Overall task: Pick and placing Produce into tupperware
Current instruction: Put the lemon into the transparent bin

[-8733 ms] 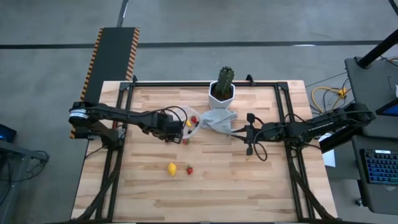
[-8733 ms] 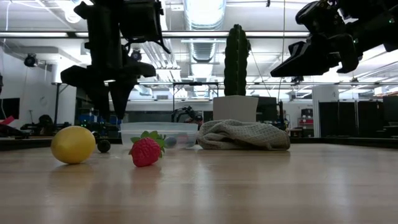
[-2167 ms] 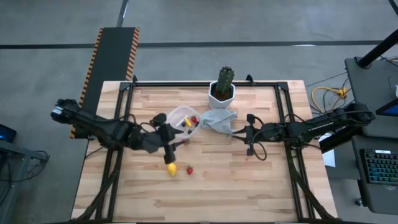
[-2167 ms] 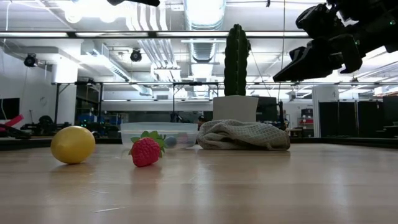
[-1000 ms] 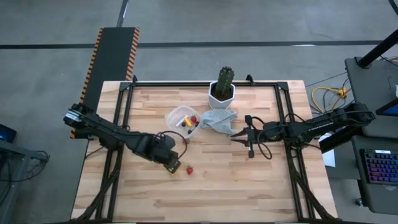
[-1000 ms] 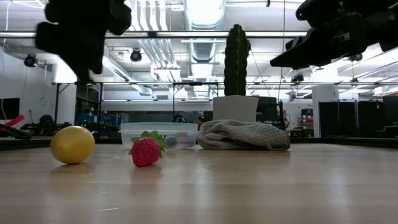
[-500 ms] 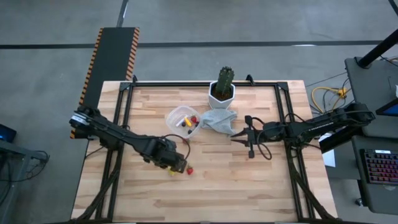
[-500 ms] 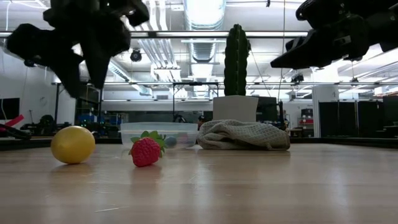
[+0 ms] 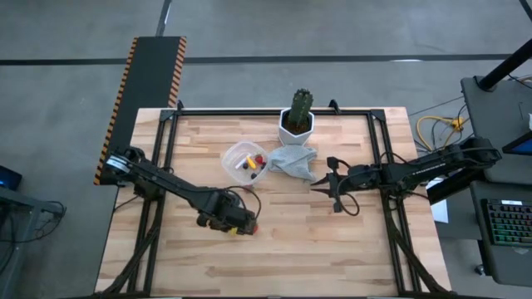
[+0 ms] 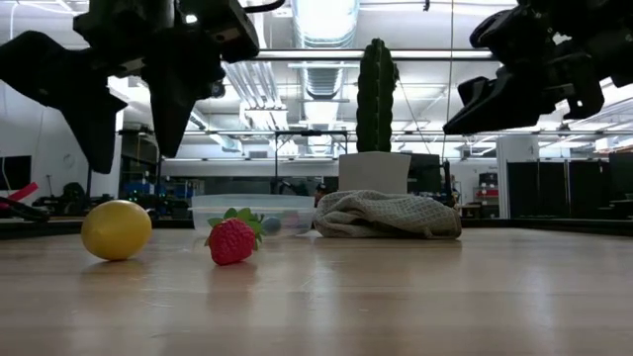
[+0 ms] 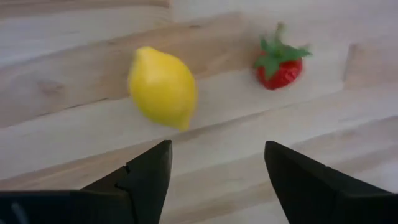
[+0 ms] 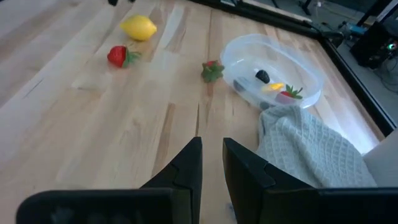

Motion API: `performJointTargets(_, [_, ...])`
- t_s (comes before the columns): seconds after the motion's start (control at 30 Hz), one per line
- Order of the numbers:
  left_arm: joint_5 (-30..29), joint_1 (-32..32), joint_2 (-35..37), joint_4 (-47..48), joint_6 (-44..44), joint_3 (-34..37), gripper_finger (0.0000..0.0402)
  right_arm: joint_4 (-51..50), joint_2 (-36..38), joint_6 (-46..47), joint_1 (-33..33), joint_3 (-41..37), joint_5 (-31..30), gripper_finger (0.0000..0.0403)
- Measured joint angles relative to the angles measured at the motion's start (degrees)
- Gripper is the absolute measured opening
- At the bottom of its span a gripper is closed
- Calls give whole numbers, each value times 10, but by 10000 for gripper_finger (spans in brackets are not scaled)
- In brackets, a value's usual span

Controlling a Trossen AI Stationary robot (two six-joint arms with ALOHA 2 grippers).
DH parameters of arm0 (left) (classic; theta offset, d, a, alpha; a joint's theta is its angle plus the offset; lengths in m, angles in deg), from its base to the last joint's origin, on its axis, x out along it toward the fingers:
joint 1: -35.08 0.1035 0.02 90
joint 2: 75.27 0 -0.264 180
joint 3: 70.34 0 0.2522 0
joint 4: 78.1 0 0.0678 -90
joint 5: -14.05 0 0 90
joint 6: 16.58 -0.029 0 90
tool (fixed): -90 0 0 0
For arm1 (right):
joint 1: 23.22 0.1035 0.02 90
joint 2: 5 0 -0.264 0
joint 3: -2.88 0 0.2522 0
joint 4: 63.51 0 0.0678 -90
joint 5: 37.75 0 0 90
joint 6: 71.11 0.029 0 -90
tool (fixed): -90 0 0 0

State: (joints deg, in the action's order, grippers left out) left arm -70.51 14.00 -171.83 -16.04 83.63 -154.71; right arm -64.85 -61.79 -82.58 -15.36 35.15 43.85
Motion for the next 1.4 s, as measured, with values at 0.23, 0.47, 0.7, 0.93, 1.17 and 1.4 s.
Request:
performJointTargets(0.23, [-38,-3,20,130,68,-1,242,-6,0,-1,0,-11,0,57])
performJointTargets(0.47, [-62,-3,16,114,90,-1,242,2,0,-8,0,-20,-2,57])
performJointTargets(0.7, [-63,-3,15,106,65,-1,242,3,0,-7,0,-20,-2,57])
performJointTargets(0.93, [-69,0,7,104,14,2,242,3,0,-6,0,-24,-2,57])
performJointTargets(1.17, [-68,0,-22,86,60,-1,242,3,0,-6,0,-25,-2,57])
performJointTargets(1.4, [-43,0,-53,76,60,-10,242,3,0,-6,0,-25,-2,57])
